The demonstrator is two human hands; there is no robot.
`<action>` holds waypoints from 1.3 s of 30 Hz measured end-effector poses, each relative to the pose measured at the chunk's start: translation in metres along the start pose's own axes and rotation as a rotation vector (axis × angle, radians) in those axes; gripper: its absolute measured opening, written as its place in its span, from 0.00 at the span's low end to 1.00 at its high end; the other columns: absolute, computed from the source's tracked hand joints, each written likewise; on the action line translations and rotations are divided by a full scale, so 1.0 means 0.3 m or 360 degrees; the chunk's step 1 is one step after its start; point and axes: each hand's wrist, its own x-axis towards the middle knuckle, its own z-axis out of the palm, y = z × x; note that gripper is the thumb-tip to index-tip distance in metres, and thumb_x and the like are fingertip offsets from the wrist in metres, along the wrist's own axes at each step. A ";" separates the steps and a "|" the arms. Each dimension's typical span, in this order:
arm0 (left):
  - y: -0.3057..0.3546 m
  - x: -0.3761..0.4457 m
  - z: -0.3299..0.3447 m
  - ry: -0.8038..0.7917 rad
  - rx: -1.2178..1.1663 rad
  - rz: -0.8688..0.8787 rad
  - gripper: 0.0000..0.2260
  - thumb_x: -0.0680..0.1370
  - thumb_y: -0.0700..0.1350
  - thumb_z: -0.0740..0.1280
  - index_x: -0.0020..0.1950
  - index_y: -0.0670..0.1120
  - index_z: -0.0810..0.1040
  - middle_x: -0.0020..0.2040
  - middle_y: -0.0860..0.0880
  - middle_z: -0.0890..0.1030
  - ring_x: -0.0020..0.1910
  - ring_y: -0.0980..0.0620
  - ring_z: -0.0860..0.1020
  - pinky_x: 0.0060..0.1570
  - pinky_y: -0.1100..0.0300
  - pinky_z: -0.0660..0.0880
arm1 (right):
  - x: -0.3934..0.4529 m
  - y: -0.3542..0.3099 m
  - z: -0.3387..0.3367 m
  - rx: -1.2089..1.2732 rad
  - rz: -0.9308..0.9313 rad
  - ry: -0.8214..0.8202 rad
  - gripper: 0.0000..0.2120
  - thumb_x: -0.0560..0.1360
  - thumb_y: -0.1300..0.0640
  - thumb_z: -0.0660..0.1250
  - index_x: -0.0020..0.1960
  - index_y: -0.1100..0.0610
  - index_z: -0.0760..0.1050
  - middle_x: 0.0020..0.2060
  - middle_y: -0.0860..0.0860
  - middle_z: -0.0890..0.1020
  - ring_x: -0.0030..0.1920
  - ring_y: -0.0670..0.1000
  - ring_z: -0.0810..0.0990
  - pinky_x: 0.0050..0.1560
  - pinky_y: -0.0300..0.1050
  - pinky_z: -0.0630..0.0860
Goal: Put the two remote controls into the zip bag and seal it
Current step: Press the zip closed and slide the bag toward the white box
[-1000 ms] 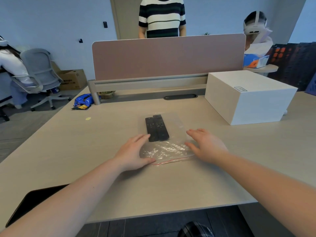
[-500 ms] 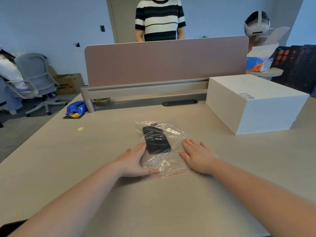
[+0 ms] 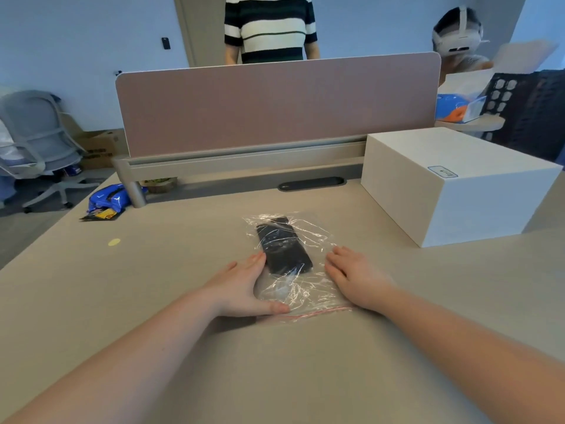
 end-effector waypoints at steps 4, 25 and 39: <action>0.022 0.104 -0.011 -0.0006 -0.0016 0.0012 0.61 0.54 0.81 0.56 0.76 0.49 0.39 0.78 0.53 0.43 0.76 0.56 0.46 0.76 0.50 0.46 | 0.062 0.052 -0.013 -0.0112 0.0139 -0.0014 0.19 0.82 0.52 0.52 0.67 0.61 0.68 0.69 0.57 0.70 0.71 0.56 0.64 0.73 0.48 0.60; 0.152 0.627 -0.089 0.0073 -0.0049 0.0207 0.52 0.60 0.76 0.62 0.76 0.51 0.48 0.78 0.53 0.54 0.75 0.51 0.55 0.74 0.43 0.51 | 0.337 0.322 -0.163 -0.0569 0.0510 0.0072 0.15 0.80 0.59 0.53 0.63 0.61 0.70 0.60 0.56 0.73 0.63 0.56 0.69 0.61 0.53 0.71; 0.148 0.459 -0.025 0.0344 -0.0070 0.0029 0.49 0.66 0.75 0.56 0.76 0.47 0.45 0.78 0.52 0.47 0.76 0.54 0.52 0.76 0.50 0.50 | 0.201 0.306 -0.153 -0.0771 0.0464 0.0208 0.19 0.82 0.51 0.48 0.56 0.60 0.73 0.54 0.57 0.79 0.56 0.59 0.77 0.50 0.51 0.74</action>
